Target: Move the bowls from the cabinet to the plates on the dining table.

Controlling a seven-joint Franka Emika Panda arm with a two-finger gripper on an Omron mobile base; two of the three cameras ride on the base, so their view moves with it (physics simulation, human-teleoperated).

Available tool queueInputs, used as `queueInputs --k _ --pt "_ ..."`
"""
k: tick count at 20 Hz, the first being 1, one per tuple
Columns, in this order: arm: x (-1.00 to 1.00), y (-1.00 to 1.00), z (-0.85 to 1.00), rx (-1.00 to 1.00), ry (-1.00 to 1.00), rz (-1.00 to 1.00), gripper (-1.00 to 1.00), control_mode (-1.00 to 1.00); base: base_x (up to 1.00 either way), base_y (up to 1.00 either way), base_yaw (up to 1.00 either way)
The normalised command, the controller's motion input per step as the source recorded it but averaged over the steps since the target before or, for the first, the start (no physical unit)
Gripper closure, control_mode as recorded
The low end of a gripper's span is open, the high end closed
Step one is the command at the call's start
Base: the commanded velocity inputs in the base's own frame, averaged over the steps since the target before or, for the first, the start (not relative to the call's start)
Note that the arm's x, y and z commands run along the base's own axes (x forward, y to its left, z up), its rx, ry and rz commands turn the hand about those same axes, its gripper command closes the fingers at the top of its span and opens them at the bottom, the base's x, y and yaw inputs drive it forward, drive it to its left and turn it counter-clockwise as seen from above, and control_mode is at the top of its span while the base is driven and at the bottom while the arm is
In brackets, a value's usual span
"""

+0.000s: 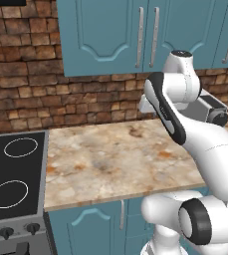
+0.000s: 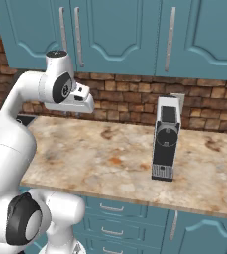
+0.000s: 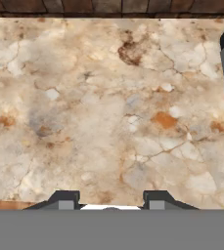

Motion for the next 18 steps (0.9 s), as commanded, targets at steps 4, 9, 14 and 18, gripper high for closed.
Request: queueInputs --k 4,9,14,18 --pt "-0.03 0.17 0.00 0.00 -0.01 0.00 -1.00 -1.00 0.00 0.00 0.00" --pt "-0.11 0.30 0.00 0.00 -0.03 0.00 -1.00 -1.00 0.00 0.00 0.00" --pt "-0.07 0.21 0.00 0.00 0.00 0.00 -1.00 -1.00 0.00 0.00 0.00" --pt "-0.02 0.23 0.00 0.00 0.00 0.00 -1.00 -1.00 0.00 0.00 0.00"
